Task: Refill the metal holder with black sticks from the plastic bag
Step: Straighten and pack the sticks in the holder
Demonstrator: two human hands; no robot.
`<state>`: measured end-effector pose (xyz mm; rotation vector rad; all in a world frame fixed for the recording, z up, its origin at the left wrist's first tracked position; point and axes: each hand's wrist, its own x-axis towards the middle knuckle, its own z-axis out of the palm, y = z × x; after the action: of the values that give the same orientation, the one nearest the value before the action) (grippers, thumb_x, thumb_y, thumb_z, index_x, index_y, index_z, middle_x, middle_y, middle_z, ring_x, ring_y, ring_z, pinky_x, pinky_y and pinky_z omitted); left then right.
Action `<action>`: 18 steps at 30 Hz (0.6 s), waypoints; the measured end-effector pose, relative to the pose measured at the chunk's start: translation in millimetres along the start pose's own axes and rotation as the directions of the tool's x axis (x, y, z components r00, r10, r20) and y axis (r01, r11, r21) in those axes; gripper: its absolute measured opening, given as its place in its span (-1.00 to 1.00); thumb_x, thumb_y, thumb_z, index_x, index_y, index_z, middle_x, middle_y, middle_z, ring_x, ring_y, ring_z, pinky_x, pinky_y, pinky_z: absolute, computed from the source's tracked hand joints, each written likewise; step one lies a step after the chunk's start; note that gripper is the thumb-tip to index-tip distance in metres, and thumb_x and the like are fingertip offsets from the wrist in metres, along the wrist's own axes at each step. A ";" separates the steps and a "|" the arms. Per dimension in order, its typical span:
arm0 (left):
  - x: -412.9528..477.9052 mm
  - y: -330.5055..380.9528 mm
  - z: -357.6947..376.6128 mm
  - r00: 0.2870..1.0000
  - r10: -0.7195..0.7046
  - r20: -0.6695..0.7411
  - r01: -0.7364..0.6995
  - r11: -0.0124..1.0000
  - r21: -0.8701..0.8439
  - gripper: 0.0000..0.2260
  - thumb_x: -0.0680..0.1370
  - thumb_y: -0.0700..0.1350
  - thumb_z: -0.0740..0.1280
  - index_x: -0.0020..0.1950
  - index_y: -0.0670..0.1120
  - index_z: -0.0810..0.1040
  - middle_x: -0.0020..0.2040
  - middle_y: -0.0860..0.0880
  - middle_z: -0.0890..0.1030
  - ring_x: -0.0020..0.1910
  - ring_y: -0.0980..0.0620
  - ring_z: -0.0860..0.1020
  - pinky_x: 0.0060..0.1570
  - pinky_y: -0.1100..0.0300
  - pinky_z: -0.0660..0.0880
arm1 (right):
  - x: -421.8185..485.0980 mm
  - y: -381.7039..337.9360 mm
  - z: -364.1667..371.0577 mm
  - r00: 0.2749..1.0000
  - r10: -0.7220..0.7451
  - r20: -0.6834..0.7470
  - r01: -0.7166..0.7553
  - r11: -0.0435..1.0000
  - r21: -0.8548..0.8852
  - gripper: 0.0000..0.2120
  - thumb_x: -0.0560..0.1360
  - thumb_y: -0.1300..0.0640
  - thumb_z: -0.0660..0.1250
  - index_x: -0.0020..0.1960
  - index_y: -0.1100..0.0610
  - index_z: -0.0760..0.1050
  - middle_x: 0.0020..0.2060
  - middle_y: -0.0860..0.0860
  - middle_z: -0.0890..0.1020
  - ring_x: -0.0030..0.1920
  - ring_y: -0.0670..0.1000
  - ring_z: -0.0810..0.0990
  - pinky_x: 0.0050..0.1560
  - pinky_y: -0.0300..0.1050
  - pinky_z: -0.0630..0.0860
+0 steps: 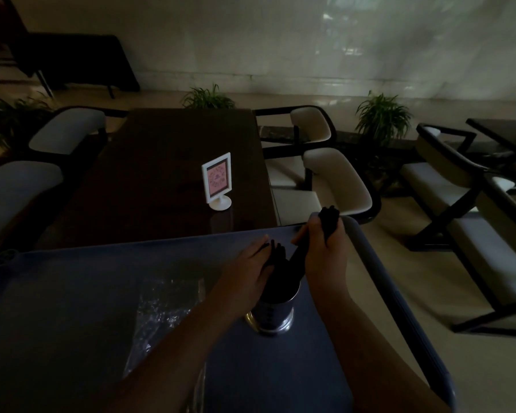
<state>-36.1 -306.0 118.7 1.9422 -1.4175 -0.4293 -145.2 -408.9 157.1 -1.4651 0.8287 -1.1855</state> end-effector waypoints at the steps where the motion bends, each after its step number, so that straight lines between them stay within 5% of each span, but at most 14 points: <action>1: -0.5 0.3 -0.7 1.000 0.004 0.005 -0.004 1.000 -0.017 -0.59 0.63 -0.10 0.20 0.49 -0.01 0.30 0.55 0.01 0.25 0.50 0.05 0.23 0.47 0.08 0.24 | 2.6 -2.4 0.3 1.000 0.000 -0.012 0.000 1.000 0.008 -0.81 0.62 0.06 0.17 -0.06 0.15 0.46 -0.37 0.01 0.58 -0.34 -0.07 0.58 -0.28 -0.35 0.51; 6: 1.4 -0.5 -7.1 0.999 -0.025 -0.031 0.019 0.982 -0.188 -0.63 0.63 -0.16 0.20 0.45 -0.05 0.36 0.45 0.01 0.38 0.42 0.13 0.32 0.33 0.34 0.20 | 15.5 -23.2 -5.7 0.997 0.026 -0.067 -0.015 0.986 0.167 -0.86 0.59 -0.01 0.18 -0.03 0.01 0.47 -0.34 -0.01 0.59 -0.27 0.05 0.60 -0.17 -0.02 0.59; 9: 3.9 -3.1 -13.5 0.992 -0.121 -0.043 0.106 0.959 -0.264 -0.61 0.64 -0.12 0.20 0.47 -0.05 0.33 0.48 0.02 0.34 0.42 0.16 0.28 0.37 0.28 0.20 | 22.8 -36.9 -14.3 0.994 0.010 -0.104 0.017 0.965 0.263 -0.83 0.56 -0.04 0.20 0.03 0.03 0.48 -0.35 0.01 0.57 -0.27 0.14 0.58 -0.13 0.18 0.59; 12: 3.5 -0.9 -18.5 0.990 -0.141 -0.015 0.126 0.924 -0.362 -0.64 0.63 -0.09 0.21 0.44 0.03 0.37 0.42 0.02 0.43 0.36 0.16 0.38 0.32 0.21 0.33 | 27.8 -44.5 -21.8 0.987 0.038 -0.158 0.016 0.944 0.329 -0.70 0.59 0.02 0.20 0.10 0.26 0.43 -0.39 -0.02 0.56 -0.34 0.04 0.58 -0.25 0.01 0.59; 14: 1.3 2.3 -19.5 0.988 -0.151 -0.025 0.130 0.913 -0.387 -0.66 0.62 -0.07 0.22 0.41 0.06 0.39 0.38 0.04 0.48 0.32 0.15 0.43 0.29 0.17 0.39 | 25.8 -48.3 -24.3 0.979 0.100 -0.177 -0.016 0.907 0.421 -0.77 0.60 0.06 0.20 0.04 0.25 0.43 -0.41 -0.01 0.54 -0.37 0.00 0.56 -0.26 -0.04 0.55; 18: -5.0 11.7 -21.8 0.977 -0.157 -0.142 0.086 0.905 -0.416 -0.70 0.58 -0.14 0.29 0.28 0.13 0.49 0.20 0.14 0.58 0.22 0.20 0.53 0.24 0.03 0.51 | 16.4 -54.9 -27.3 0.934 0.347 -0.079 -0.180 0.653 0.736 -0.88 0.59 0.13 0.24 -0.08 0.17 0.43 -0.38 0.01 0.51 -0.36 -0.02 0.51 -0.15 -0.04 0.53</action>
<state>-32.6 -296.1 141.6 1.6819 -1.0032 -0.5532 -171.6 -419.3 213.8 -0.5405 0.5773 -1.2515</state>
